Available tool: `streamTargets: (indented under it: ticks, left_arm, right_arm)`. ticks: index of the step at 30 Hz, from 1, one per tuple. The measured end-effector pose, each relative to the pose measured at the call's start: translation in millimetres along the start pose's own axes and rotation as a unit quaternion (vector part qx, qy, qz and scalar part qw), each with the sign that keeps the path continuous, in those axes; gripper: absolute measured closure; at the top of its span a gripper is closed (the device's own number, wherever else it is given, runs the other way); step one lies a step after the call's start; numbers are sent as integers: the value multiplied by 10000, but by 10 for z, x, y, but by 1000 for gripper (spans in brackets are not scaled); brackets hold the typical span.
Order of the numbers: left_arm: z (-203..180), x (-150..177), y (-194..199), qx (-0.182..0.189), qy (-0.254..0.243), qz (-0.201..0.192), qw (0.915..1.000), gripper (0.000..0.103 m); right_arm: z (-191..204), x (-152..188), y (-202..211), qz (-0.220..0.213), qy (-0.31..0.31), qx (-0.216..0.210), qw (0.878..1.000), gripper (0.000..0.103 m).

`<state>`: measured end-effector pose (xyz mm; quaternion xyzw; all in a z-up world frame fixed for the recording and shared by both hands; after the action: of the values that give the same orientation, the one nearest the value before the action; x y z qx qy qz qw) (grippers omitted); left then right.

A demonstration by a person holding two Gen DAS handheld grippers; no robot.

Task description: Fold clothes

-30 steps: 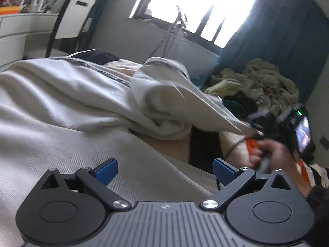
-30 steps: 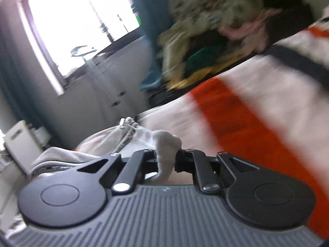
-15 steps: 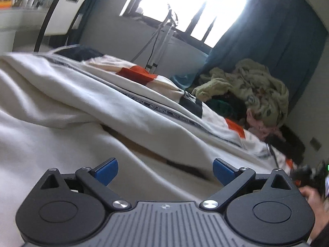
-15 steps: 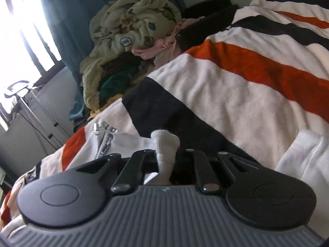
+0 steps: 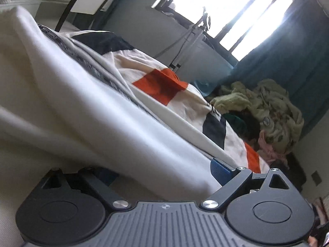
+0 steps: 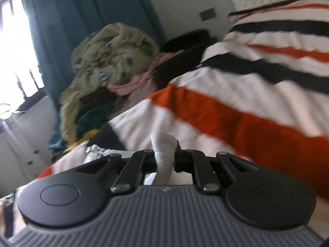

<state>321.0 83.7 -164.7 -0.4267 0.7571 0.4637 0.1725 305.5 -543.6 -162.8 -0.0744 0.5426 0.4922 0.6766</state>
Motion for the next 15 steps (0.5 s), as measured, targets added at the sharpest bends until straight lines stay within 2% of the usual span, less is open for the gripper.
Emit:
streamTargets:
  ticks: [6, 12, 14, 15]
  left_arm:
    - [5, 71, -6, 3, -49, 79, 10000, 8]
    - [-18, 153, 23, -125, -290, 154, 9994, 8]
    - [-55, 191, 64, -203, -492, 164, 9984, 8]
    - [-77, 211, 90, -223, -593, 162, 9979, 7]
  right_arm:
    - [-556, 12, -73, 89, -109, 612, 9980, 92]
    - [-895, 169, -72, 354, -464, 1049, 9928, 79]
    - [-908, 197, -17, 422, -437, 1072, 9924, 66]
    - [-893, 212, 17, 475, -371, 1059, 9925, 53]
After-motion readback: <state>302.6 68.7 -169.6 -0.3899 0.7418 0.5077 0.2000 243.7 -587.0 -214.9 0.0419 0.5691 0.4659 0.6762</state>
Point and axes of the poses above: each gripper's, at about its wrist camera, not at the fingertips, and y roughly against the way its jaws point, z to its left, x to its underside, the point moved 10 cm from there along -y, roughly the way its jaws point, and after that the axes turned 3 degrees about z, right-handed, at the moved point
